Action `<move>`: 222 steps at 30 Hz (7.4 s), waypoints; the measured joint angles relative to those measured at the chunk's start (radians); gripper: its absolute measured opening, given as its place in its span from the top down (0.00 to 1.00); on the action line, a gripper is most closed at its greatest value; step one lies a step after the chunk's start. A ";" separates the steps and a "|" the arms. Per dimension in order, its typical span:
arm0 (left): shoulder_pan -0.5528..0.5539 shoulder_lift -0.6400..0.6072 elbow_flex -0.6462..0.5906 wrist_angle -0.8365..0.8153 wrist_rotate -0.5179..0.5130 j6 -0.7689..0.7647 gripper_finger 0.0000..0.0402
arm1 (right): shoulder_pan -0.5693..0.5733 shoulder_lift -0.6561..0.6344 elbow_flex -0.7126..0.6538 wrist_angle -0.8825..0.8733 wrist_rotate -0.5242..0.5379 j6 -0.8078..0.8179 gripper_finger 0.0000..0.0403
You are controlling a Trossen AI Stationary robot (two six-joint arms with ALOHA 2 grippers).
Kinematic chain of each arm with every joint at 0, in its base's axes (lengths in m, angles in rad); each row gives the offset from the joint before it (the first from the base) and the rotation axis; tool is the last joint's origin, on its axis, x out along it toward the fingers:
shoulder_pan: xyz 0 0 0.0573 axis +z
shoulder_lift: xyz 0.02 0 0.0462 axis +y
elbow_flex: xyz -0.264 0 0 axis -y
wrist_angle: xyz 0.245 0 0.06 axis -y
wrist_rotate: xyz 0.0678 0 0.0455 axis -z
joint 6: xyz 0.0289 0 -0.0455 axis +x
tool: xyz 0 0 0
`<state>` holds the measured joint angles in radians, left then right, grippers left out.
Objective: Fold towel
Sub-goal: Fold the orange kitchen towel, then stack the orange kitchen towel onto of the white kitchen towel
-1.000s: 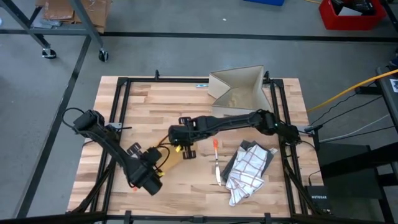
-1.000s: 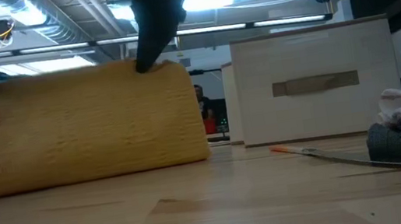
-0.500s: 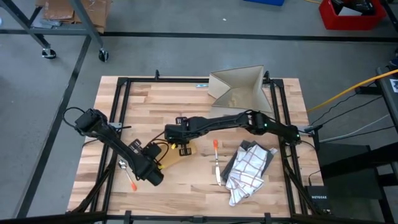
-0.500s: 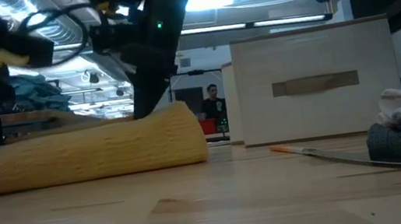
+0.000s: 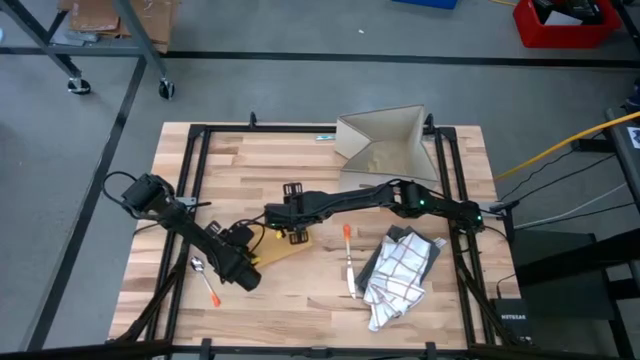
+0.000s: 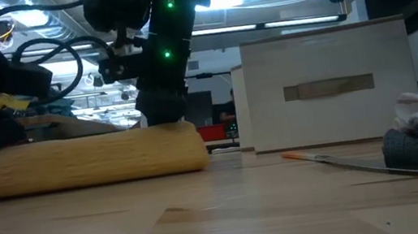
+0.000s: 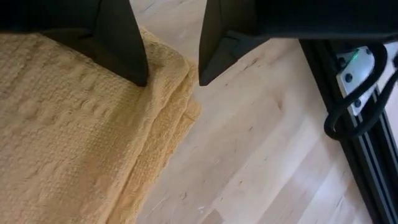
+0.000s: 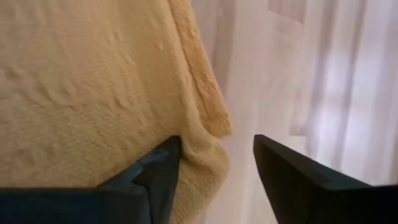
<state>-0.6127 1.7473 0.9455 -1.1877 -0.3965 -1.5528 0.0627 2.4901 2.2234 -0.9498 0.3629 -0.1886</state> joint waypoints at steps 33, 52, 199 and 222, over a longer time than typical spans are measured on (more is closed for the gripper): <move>0.011 0.000 0.286 -0.012 -0.019 0.124 0.77 | 0.045 -0.039 0.130 -0.132 -0.235 0.143 0.43; 0.012 0.001 0.043 0.349 -0.050 0.087 0.77 | 0.061 0.086 0.120 -0.084 -0.216 0.140 0.43; -0.112 -0.146 -0.198 1.022 -0.063 0.105 1.00 | 0.350 -0.567 0.114 -0.622 -0.001 0.497 0.43; -0.112 -0.147 -0.198 1.156 -0.065 0.142 1.00 | 0.573 -1.102 -0.677 -0.586 0.454 1.063 0.43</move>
<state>-0.7246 1.6005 0.7479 -0.0313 -0.4618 -1.4107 0.6358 1.3881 1.5459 -1.5356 0.8173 0.8747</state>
